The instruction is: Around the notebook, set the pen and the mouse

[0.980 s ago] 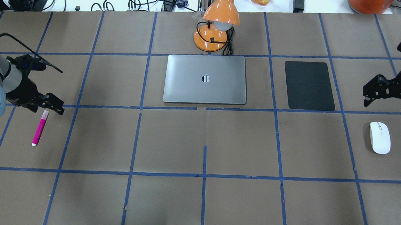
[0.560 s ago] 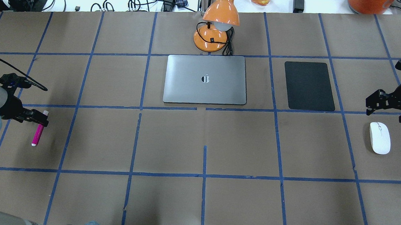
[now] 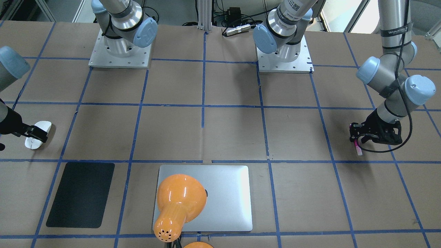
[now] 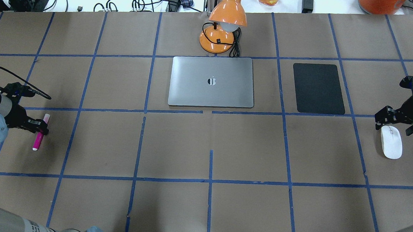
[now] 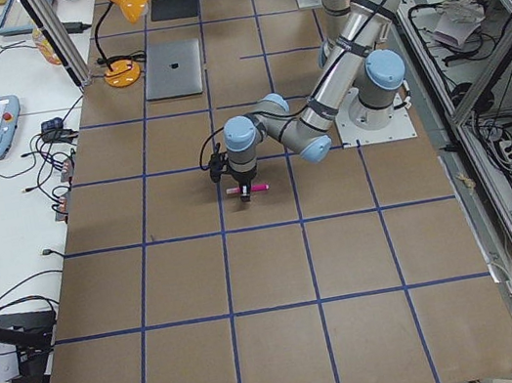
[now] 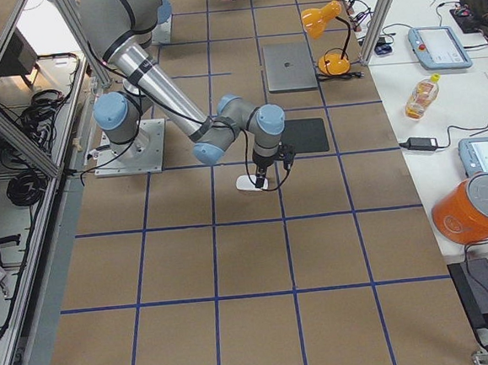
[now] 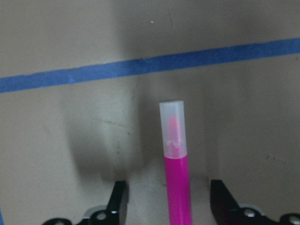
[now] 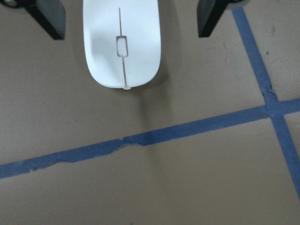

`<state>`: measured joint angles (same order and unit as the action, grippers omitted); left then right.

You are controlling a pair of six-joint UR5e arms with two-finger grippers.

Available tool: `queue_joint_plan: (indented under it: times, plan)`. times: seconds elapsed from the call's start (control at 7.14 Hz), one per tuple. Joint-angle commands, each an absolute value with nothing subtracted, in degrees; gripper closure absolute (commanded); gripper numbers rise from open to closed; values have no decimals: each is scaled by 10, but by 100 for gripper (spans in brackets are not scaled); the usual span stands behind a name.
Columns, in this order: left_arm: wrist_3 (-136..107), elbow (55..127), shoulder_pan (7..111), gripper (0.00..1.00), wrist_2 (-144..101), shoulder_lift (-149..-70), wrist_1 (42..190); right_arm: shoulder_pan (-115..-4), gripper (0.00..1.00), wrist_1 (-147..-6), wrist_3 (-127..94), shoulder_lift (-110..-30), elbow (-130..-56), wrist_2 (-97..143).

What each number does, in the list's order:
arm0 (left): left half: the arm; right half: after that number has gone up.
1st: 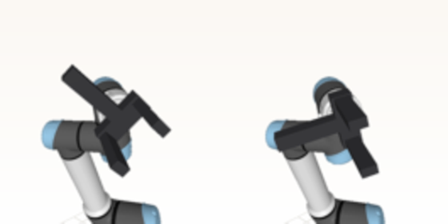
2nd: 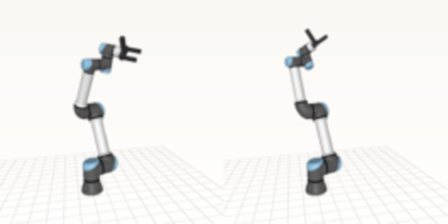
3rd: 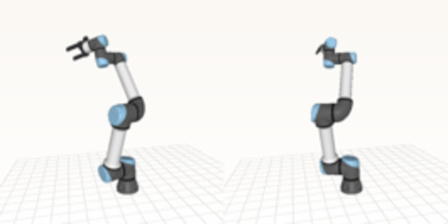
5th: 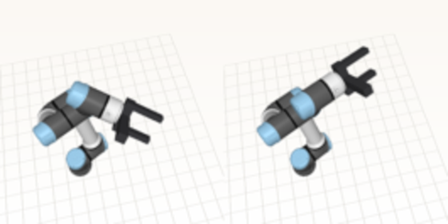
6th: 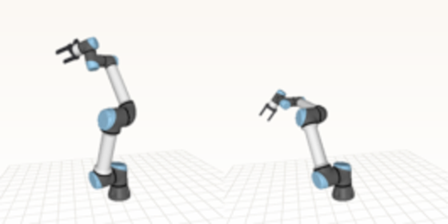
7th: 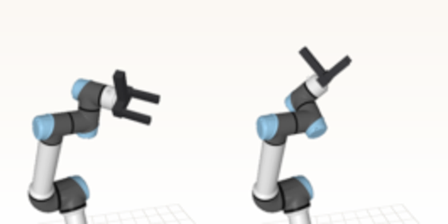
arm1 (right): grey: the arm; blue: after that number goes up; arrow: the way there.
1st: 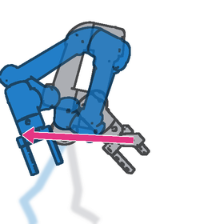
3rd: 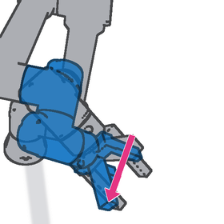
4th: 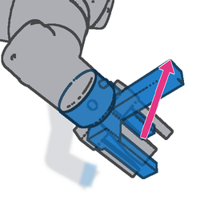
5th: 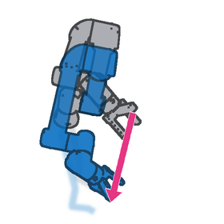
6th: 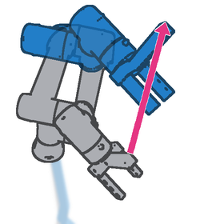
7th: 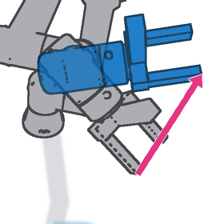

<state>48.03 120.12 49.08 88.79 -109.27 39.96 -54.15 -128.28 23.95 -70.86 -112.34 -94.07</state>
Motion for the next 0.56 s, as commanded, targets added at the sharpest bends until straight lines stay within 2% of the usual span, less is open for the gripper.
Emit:
queue_joint_plan:
  times: [0.0, 0.14, 0.42]
  plan:
    - [475, 1201, 491, 92, 884, -1093, 398, -534, 0, -1285, 258, -705, -1132, -946]
    - [454, 1198, 491, 100, 886, -1092, 399, -534, 0, -1287, 257, -703, -1142, -947]
    - [341, 1192, 504, 100, 886, -1077, 429, -529, 0, -1287, 258, -698, -1142, -947]
